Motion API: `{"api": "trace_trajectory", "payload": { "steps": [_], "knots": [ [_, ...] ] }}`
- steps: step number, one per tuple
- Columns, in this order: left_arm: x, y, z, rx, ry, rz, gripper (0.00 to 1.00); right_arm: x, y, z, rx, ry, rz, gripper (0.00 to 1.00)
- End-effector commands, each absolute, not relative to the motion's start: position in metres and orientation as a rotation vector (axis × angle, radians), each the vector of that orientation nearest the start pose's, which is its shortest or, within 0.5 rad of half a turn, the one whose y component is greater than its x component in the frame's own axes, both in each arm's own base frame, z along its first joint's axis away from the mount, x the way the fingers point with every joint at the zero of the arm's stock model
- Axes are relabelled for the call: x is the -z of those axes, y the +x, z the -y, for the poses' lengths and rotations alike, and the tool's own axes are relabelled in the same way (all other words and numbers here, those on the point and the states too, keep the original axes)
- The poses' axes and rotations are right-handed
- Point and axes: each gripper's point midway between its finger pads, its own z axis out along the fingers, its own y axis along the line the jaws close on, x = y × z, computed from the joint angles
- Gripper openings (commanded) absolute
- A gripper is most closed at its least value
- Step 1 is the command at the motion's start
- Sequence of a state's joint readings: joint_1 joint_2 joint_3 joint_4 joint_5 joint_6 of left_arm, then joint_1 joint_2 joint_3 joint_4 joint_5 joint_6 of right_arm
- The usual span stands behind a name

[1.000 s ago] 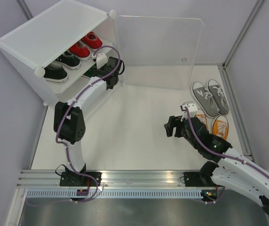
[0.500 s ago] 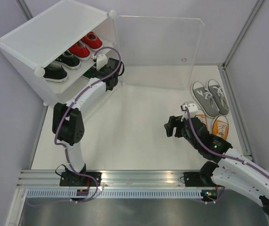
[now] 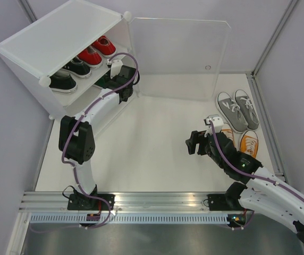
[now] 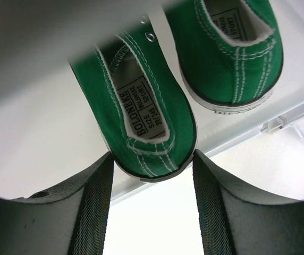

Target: Place and organize the shoes in the shoe cabinet

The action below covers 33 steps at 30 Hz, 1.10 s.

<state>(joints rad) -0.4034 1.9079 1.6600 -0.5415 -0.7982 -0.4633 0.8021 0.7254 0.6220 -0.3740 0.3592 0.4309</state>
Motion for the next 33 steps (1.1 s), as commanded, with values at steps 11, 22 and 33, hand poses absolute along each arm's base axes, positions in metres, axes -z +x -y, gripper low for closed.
{"api": "trace_trajectory", "payload": {
  "steps": [11,22,33],
  "knots": [
    [-0.201,0.528,0.116,-0.250,-0.273,-2.008,0.39,-0.179,0.223,-0.167,-0.427,-0.151,-2.018,0.82],
    [-0.212,0.497,0.104,-0.236,-0.391,-1.987,0.98,-0.178,0.224,-0.169,-0.430,-0.161,-2.022,0.82],
    [-0.230,0.464,0.132,-0.215,-0.456,-1.947,0.71,-0.178,0.223,-0.168,-0.425,-0.160,-2.026,0.82]
  ]
}}
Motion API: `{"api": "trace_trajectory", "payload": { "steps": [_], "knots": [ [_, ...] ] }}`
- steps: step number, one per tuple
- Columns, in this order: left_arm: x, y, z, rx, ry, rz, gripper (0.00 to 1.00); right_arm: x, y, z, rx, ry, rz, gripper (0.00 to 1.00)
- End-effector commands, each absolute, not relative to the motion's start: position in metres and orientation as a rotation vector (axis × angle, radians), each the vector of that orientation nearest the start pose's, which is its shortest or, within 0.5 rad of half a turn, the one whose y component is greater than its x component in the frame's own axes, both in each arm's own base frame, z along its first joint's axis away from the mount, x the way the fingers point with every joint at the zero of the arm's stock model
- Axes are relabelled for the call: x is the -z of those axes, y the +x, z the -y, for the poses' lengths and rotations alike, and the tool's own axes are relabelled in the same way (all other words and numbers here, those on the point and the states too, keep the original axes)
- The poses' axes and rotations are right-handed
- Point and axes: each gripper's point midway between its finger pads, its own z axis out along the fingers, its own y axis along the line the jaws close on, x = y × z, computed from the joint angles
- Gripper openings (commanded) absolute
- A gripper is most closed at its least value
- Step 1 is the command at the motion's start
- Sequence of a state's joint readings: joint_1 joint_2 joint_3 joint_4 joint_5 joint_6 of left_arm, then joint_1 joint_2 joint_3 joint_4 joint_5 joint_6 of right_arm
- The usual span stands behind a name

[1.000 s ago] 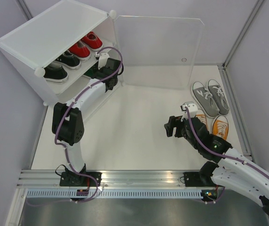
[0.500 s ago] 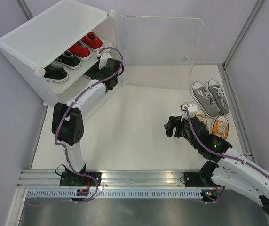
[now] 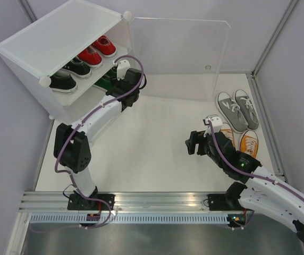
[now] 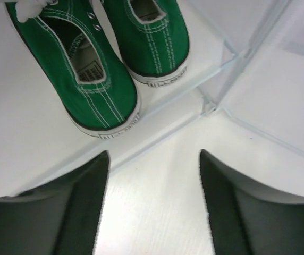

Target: Place and organize the shoes in the shoe cabinet

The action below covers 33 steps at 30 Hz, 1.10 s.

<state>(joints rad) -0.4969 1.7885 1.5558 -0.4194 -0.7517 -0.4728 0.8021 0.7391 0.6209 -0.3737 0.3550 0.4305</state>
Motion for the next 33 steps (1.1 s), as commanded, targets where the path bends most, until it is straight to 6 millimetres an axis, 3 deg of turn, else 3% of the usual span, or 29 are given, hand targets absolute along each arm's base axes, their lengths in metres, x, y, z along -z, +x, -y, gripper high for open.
{"api": "trace_trajectory", "payload": {
  "steps": [1,3,9,15,22,28,32,33],
  "knots": [
    [-0.226,0.464,0.130,-0.234,-0.461,-1.952,0.65,-0.178,0.223,-0.168,-0.425,-0.160,-2.026,0.82],
    [-0.223,0.466,0.128,-0.251,-0.464,-1.952,0.49,-0.179,0.223,-0.167,-0.426,-0.157,-2.021,0.82],
    [-0.209,0.481,0.121,-0.297,-0.463,-1.974,0.32,-0.179,0.223,-0.167,-0.426,-0.154,-2.023,0.82],
    [-0.197,0.498,0.110,-0.334,-0.462,-1.997,0.30,-0.178,0.223,-0.167,-0.426,-0.154,-2.023,0.82],
    [-0.213,0.503,0.090,-0.401,-0.507,-1.939,0.30,-0.178,0.224,-0.167,-0.422,-0.152,-2.023,0.82],
    [-0.215,0.502,0.076,-0.452,-0.539,-1.922,0.30,-0.176,0.224,-0.169,-0.426,-0.157,-2.027,0.82],
    [-0.215,0.506,0.077,-0.440,-0.542,-1.924,0.32,-0.177,0.224,-0.168,-0.426,-0.153,-2.024,0.82],
    [-0.215,0.509,0.085,-0.391,-0.524,-1.943,0.34,-0.177,0.224,-0.168,-0.423,-0.153,-2.024,0.82]
  ]
}}
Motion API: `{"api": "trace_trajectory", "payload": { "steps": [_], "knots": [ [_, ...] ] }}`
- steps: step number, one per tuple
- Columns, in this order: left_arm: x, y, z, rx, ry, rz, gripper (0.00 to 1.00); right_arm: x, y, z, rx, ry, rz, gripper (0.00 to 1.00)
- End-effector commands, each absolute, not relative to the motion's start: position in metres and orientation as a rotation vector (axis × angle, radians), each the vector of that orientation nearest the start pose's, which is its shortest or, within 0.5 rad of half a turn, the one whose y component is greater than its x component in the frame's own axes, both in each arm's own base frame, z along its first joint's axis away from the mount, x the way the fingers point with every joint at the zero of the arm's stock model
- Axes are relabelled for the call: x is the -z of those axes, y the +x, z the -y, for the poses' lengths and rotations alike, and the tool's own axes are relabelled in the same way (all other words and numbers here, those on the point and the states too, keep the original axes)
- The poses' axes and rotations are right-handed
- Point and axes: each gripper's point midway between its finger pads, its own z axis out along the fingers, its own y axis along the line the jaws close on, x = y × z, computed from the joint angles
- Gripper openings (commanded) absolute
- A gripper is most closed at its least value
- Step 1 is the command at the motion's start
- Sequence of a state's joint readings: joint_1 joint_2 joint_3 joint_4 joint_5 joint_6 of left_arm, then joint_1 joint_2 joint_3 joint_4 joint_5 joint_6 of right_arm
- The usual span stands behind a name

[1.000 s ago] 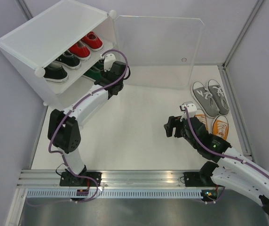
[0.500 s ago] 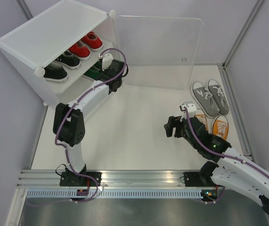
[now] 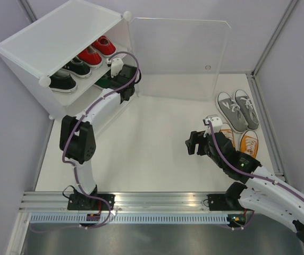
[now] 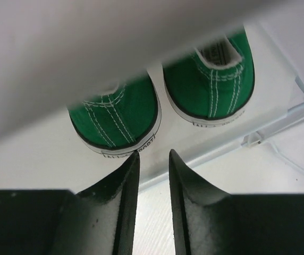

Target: Place and organize the shoes in the shoe cabinet

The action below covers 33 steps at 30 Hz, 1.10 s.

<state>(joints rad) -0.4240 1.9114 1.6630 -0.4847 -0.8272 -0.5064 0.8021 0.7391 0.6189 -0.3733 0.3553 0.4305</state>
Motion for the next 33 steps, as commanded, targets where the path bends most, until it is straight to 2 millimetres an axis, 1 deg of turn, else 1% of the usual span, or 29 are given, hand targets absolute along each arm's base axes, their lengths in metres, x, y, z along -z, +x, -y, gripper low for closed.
{"api": "trace_trajectory", "payload": {
  "steps": [1,2,5,7,9,13,14,15,18,19,21,22,23,25,29,31,32,33],
  "knots": [
    [-0.215,0.510,0.092,-0.359,-0.514,-1.953,0.36,-0.177,0.224,-0.168,-0.424,-0.155,-2.025,0.82],
    [-0.215,0.512,0.099,-0.316,-0.497,-1.967,0.41,-0.177,0.224,-0.168,-0.422,-0.155,-2.023,0.82],
    [-0.219,0.513,0.119,-0.258,-0.461,-1.976,0.47,-0.177,0.224,-0.168,-0.424,-0.155,-2.024,0.82],
    [-0.221,0.513,0.132,-0.216,-0.439,-1.982,0.48,-0.177,0.224,-0.168,-0.421,-0.154,-2.026,0.82],
    [-0.221,0.515,0.136,-0.202,-0.433,-1.982,0.48,-0.176,0.224,-0.168,-0.423,-0.157,-2.028,0.82],
    [-0.218,0.524,0.137,-0.230,-0.426,-1.974,0.45,-0.176,0.224,-0.168,-0.423,-0.154,-2.028,0.82],
    [-0.223,0.528,0.139,-0.223,-0.429,-1.962,0.44,-0.175,0.224,-0.168,-0.420,-0.154,-2.030,0.82],
    [-0.217,0.532,0.139,-0.236,-0.424,-1.968,0.43,-0.175,0.224,-0.167,-0.418,-0.153,-2.030,0.82],
    [-0.219,0.540,0.137,-0.249,-0.432,-1.949,0.40,-0.174,0.224,-0.167,-0.414,-0.154,-2.034,0.82],
    [-0.214,0.544,0.138,-0.257,-0.425,-1.953,0.39,-0.175,0.224,-0.167,-0.413,-0.152,-2.032,0.82],
    [-0.215,0.550,0.136,-0.260,-0.430,-1.947,0.39,-0.174,0.224,-0.166,-0.412,-0.152,-2.035,0.82],
    [-0.210,0.552,0.136,-0.266,-0.429,-1.953,0.39,-0.174,0.224,-0.166,-0.410,-0.150,-2.034,0.82],
    [-0.213,0.556,0.136,-0.258,-0.432,-1.944,0.38,-0.174,0.224,-0.166,-0.410,-0.150,-2.034,0.82],
    [-0.210,0.561,0.137,-0.261,-0.417,-1.949,0.38,-0.174,0.224,-0.166,-0.410,-0.152,-2.035,0.82],
    [-0.224,0.576,0.143,-0.239,-0.387,-1.908,0.38,-0.174,0.224,-0.166,-0.407,-0.149,-2.035,0.82],
    [-0.228,0.580,0.146,-0.231,-0.365,-1.897,0.38,-0.173,0.225,-0.166,-0.403,-0.150,-2.038,0.82],
    [-0.234,0.585,0.148,-0.210,-0.360,-1.879,0.38,-0.173,0.225,-0.166,-0.402,-0.148,-2.037,0.82],
    [-0.233,0.586,0.149,-0.211,-0.349,-1.882,0.38,-0.173,0.225,-0.166,-0.402,-0.150,-2.038,0.82]
  ]
}}
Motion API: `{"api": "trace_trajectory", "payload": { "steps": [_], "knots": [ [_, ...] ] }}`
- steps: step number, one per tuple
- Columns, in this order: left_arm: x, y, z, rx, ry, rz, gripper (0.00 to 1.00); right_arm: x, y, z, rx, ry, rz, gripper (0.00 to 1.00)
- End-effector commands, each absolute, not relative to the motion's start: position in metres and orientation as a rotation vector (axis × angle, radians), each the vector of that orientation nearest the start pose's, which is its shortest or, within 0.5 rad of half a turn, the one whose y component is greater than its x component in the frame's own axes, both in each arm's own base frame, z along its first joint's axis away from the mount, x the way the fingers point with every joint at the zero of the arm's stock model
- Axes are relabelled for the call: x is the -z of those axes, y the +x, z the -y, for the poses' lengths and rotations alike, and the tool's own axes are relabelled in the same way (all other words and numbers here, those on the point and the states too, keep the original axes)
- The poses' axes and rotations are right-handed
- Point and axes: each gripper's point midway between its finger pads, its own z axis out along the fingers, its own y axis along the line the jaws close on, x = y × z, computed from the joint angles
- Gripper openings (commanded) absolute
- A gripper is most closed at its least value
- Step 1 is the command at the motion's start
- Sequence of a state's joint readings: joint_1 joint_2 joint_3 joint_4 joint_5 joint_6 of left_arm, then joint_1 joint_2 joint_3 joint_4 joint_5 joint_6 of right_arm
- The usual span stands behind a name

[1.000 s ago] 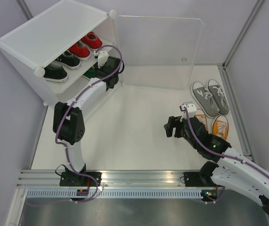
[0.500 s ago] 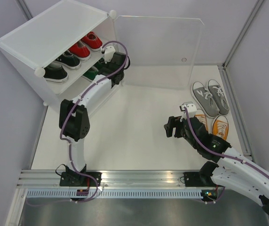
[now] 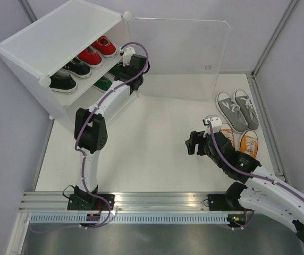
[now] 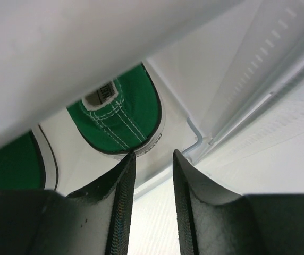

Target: Place and organize the shoes in the shoe cabinet

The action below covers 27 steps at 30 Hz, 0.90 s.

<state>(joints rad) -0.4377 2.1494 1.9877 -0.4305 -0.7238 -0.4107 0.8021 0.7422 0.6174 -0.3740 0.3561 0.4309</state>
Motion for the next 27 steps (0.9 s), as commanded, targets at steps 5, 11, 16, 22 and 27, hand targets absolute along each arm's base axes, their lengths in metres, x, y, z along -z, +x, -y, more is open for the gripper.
{"api": "trace_trajectory", "payload": {
  "steps": [5,11,16,22,27],
  "knots": [
    [-0.226,0.573,0.152,-0.168,-0.370,-1.908,0.44,-0.173,0.225,-0.166,-0.402,-0.148,-2.037,0.82],
    [-0.235,0.524,0.152,-0.177,-0.389,-1.911,0.60,-0.173,0.224,-0.167,-0.407,-0.153,-2.040,0.82],
    [-0.245,0.487,0.133,-0.215,-0.436,-1.892,0.61,-0.173,0.224,-0.168,-0.414,-0.156,-2.038,0.82],
    [-0.229,0.472,0.102,-0.313,-0.518,-1.896,0.77,-0.173,0.224,-0.169,-0.420,-0.161,-2.038,0.82],
    [-0.220,0.472,0.080,-0.354,-0.653,-1.841,0.83,-0.173,0.223,-0.169,-0.421,-0.162,-2.040,0.82]
  ]
}}
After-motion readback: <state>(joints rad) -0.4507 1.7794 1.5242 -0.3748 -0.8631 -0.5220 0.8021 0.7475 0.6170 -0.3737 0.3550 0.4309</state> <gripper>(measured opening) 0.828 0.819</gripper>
